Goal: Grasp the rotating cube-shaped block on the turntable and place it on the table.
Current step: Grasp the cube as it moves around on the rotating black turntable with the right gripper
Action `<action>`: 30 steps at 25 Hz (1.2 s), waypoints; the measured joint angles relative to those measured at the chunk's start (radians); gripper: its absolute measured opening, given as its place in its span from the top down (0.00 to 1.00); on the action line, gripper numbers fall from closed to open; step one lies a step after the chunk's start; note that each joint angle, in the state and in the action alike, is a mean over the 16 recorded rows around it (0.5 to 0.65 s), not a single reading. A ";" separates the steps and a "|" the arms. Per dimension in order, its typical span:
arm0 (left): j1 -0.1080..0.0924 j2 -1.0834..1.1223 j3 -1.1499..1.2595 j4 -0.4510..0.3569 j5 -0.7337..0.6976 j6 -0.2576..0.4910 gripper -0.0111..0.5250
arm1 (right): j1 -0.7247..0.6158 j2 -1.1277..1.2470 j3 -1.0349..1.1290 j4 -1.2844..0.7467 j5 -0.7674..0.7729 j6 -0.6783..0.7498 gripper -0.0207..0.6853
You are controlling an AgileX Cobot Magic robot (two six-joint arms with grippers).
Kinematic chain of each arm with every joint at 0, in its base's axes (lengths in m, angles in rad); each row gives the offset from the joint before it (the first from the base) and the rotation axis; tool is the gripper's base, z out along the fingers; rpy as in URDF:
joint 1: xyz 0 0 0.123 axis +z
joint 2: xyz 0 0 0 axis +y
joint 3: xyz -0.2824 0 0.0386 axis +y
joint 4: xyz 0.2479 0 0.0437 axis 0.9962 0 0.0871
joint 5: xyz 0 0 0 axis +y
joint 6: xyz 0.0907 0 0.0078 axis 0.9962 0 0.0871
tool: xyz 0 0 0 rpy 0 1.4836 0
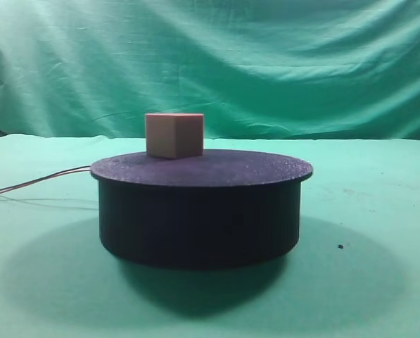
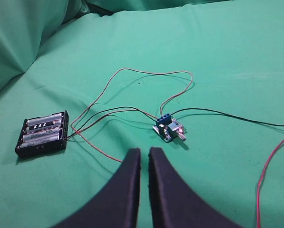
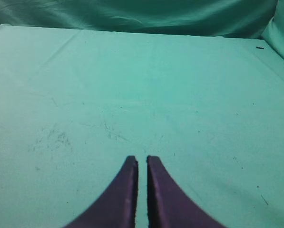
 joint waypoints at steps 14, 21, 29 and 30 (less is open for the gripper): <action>0.000 0.000 0.000 0.000 0.000 0.000 0.98 | 0.000 0.236 -0.261 0.102 0.119 0.008 0.90; 0.000 0.000 0.000 0.000 0.000 0.000 0.98 | 0.021 0.507 -0.389 0.165 0.387 -0.033 0.91; 0.000 0.000 0.000 0.000 0.000 0.000 0.98 | 0.172 0.823 -0.463 0.245 0.447 -0.113 0.95; 0.000 0.000 0.000 0.000 0.000 0.000 0.98 | 0.202 0.863 -0.479 0.244 0.452 -0.113 0.95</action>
